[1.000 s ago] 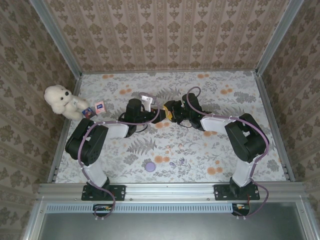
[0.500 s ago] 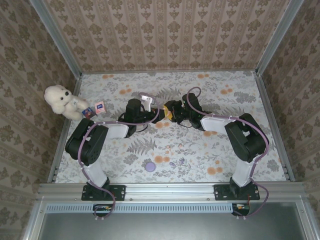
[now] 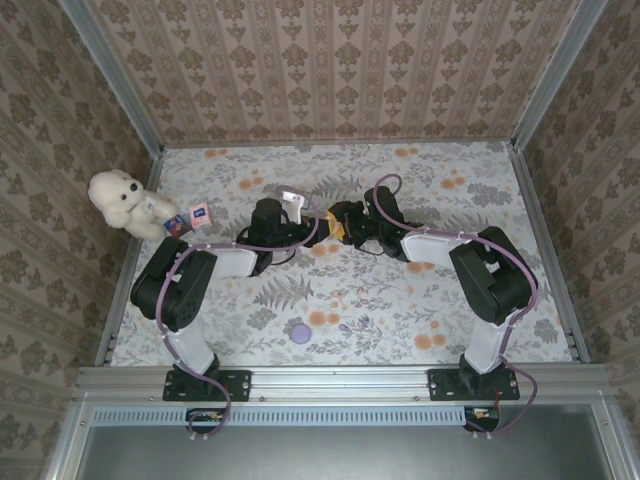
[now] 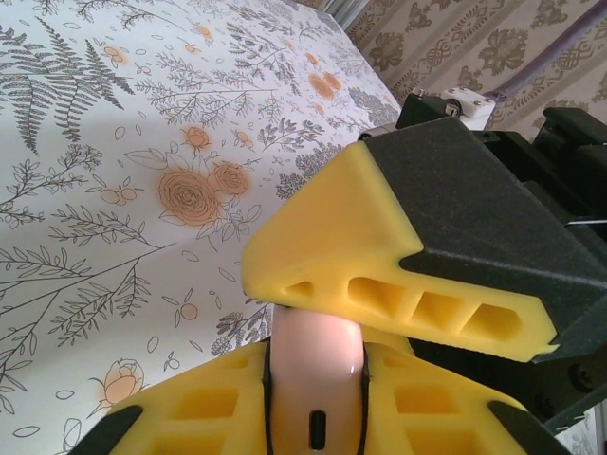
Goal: Insert wireless bluetooth earbuds into charging case
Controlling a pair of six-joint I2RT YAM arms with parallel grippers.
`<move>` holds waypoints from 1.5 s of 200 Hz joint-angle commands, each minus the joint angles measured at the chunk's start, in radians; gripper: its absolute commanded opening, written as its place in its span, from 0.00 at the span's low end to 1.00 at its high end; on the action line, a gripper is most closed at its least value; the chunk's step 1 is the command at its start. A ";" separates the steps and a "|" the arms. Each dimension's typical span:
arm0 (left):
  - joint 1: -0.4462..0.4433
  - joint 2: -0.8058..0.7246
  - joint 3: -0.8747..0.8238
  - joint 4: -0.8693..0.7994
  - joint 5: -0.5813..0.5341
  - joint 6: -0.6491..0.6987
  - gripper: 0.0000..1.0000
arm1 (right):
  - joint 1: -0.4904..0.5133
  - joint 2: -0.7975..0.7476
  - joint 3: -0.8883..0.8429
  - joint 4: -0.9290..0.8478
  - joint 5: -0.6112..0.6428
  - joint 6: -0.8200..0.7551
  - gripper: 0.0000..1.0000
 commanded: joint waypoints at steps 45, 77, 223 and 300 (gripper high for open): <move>0.010 0.001 -0.014 0.025 -0.012 -0.023 0.02 | -0.024 0.008 -0.007 0.033 0.011 0.018 0.53; 0.030 0.008 -0.025 0.069 0.019 -0.065 0.00 | -0.067 -0.040 -0.036 0.061 -0.001 -0.021 0.76; 0.083 0.004 0.011 0.271 0.210 -0.260 0.00 | -0.160 -0.310 -0.193 0.026 -0.223 -0.729 0.79; 0.080 0.015 0.025 0.265 0.208 -0.257 0.00 | -0.089 -0.218 -0.104 0.029 -0.214 -0.723 0.77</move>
